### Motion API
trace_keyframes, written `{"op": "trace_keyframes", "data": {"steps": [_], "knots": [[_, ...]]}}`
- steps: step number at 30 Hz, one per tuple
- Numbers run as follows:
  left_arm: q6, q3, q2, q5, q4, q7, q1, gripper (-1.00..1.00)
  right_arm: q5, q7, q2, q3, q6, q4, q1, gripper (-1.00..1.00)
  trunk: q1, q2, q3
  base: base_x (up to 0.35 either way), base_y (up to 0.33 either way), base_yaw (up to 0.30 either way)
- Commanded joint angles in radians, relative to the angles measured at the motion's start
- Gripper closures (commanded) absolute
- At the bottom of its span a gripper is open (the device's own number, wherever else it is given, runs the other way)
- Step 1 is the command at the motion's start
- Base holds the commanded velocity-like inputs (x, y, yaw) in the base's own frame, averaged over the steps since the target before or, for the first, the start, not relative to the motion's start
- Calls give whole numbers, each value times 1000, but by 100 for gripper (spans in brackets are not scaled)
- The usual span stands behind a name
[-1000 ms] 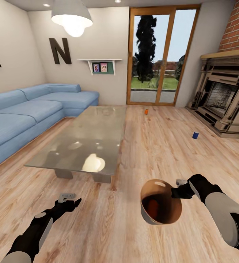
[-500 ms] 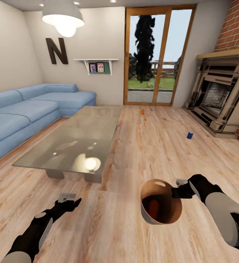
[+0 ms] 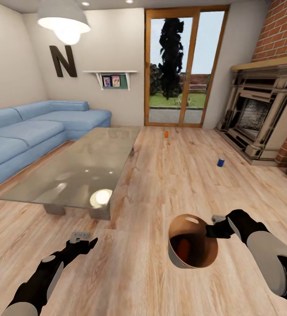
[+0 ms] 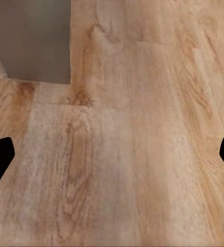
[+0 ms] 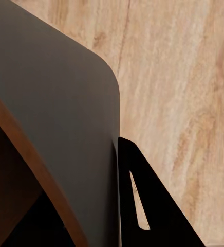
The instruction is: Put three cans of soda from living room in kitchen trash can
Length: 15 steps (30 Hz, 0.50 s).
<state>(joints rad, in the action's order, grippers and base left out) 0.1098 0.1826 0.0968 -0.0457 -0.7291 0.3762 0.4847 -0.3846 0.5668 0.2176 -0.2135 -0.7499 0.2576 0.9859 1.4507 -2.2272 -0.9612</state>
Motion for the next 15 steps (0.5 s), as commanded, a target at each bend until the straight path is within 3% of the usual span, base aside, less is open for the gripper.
{"op": "trace_keyframes", "data": {"steps": [1, 15], "knots": [[0, 0, 0, 0, 0, 0, 0, -100, 18, 6, 0, -7, -6, 0, 0, 100, 0, 0, 0, 0, -291, -123], [-1, 0, 0, 0, 0, 0, 0, -100, 18, 8, 2, -9, -5, 1, 0, 100, 0, 0, 4, 0, -291, -223]]}}
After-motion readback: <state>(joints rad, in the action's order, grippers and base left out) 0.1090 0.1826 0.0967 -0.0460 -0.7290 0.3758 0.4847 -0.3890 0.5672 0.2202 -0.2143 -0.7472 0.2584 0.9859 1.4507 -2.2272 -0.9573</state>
